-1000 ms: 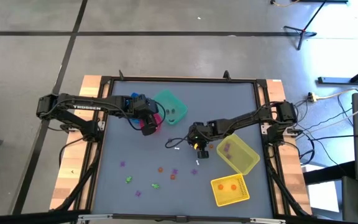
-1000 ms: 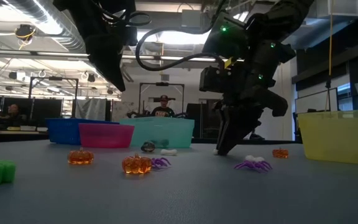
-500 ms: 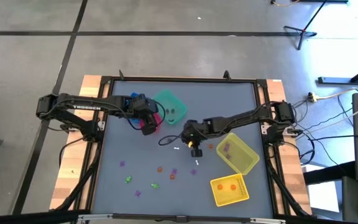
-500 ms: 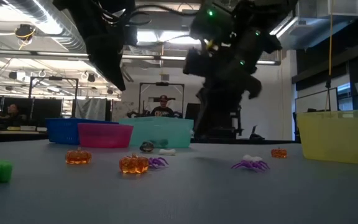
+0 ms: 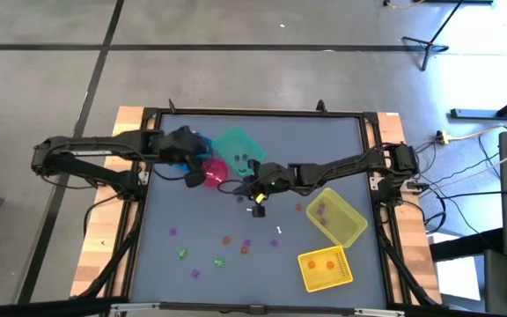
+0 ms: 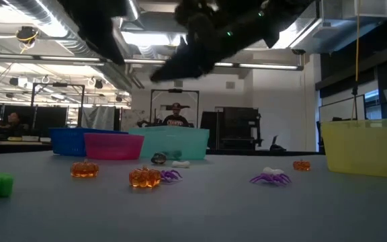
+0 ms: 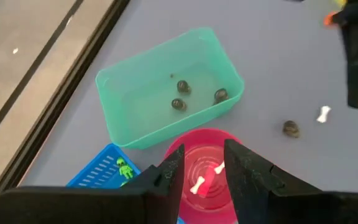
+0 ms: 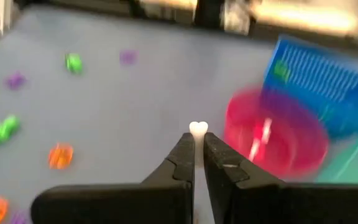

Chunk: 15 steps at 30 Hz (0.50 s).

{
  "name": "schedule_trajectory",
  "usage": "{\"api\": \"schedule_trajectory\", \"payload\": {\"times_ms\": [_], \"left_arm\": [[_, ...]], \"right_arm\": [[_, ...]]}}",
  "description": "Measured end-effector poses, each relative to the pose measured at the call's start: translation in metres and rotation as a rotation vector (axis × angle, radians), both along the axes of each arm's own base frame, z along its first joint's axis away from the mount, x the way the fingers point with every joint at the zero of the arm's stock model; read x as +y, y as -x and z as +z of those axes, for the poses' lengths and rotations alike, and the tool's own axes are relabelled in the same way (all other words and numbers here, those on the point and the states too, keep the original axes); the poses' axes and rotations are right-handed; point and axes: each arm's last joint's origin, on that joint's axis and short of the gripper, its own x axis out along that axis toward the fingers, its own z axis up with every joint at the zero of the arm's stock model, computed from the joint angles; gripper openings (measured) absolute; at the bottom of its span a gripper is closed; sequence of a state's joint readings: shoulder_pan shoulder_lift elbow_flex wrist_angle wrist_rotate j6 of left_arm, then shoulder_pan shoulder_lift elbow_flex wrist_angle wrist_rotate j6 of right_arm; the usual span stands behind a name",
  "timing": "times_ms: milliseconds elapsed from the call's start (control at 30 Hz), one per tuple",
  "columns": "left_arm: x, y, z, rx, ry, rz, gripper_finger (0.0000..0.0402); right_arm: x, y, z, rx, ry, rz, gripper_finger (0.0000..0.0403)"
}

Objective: Sort Halloween decoration
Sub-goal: Put the white bone toy into the red bin

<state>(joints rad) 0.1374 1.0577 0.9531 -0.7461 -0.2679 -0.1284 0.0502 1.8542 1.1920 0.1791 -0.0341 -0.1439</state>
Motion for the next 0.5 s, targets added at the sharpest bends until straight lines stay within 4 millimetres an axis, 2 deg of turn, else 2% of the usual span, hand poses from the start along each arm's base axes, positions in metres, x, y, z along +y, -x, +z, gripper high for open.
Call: {"api": "schedule_trajectory", "payload": {"times_ms": [233,367,500], "left_arm": [[-0.009,0.025,0.017,-0.072,-0.011,-0.032,0.0096],[-0.013,0.033,0.022,-0.102,-0.014,-0.045,0.0096],[-0.013,0.036,0.024,-0.111,-0.015,-0.047,0.0096]], "right_arm": [[-0.012,-0.011,0.019,-0.251,0.062,-0.006,0.0019],[-0.030,-0.019,0.016,-0.295,0.065,-0.048,0.0019],[-0.048,-0.029,0.002,-0.269,0.067,-0.087,0.0019]]}}
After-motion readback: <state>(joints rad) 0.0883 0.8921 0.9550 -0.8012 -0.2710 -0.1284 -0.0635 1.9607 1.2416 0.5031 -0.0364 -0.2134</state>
